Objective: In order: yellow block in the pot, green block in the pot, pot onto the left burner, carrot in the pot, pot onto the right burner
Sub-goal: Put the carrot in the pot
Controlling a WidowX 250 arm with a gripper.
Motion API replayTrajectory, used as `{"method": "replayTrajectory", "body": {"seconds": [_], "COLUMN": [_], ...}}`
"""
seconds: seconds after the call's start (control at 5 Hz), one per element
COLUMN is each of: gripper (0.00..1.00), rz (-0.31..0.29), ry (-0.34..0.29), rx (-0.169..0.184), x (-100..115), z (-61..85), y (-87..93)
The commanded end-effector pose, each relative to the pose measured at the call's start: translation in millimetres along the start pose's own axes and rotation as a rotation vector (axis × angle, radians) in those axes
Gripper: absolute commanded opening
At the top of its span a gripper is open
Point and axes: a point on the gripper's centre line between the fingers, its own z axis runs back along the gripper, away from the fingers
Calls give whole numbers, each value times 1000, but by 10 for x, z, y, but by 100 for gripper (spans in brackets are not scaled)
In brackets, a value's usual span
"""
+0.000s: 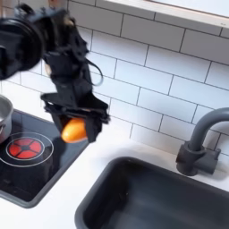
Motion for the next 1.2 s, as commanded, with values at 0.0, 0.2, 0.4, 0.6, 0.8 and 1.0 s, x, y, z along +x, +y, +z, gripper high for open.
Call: {"method": "replayTrajectory", "body": {"seconds": [0.0, 0.2, 0.4, 0.6, 0.8, 1.0], "gripper": [0, 0, 0, 0, 0, 0], "rz": [79, 131, 162, 189, 221, 252], "ry": [-27, -46, -12, 7, 5, 0], "rx": [11, 37, 51, 66, 93, 110], "x": [66, 106, 101, 65, 55, 51], "z": [261, 354, 222, 143, 165, 195], "y": [348, 588, 752, 872, 1030, 1162]}}
